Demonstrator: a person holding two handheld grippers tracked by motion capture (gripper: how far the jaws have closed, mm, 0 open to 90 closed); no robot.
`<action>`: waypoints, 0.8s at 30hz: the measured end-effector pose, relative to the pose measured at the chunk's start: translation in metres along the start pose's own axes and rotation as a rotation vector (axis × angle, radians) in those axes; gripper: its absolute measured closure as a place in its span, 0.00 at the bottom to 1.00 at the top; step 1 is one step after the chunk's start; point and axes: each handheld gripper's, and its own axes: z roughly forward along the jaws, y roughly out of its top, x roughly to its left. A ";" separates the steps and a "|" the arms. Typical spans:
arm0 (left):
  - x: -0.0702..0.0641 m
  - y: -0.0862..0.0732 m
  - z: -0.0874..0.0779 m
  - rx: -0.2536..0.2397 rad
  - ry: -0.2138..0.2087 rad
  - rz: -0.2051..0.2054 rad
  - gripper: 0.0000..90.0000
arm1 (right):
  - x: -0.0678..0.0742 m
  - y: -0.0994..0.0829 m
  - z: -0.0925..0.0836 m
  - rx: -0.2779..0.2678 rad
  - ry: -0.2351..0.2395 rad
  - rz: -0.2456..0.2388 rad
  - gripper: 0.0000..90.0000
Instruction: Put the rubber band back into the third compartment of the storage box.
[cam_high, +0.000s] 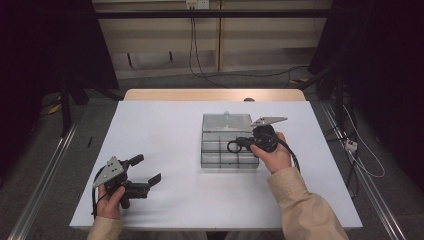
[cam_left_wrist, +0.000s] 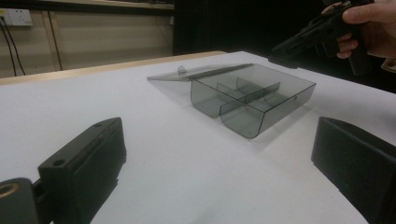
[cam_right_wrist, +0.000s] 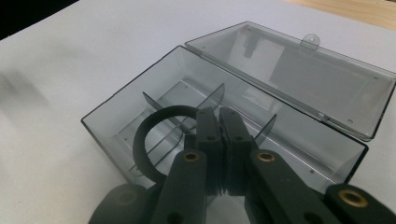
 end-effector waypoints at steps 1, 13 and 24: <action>0.000 0.000 0.000 -0.001 0.000 -0.002 0.03 | -0.001 0.000 0.000 0.002 -0.001 0.002 0.98; 0.000 0.000 -0.001 -0.003 0.005 -0.006 0.03 | -0.008 -0.001 0.004 0.010 -0.021 0.011 0.98; 0.000 0.000 -0.001 -0.001 0.003 -0.005 0.03 | -0.015 -0.002 0.006 0.007 -0.033 0.033 0.98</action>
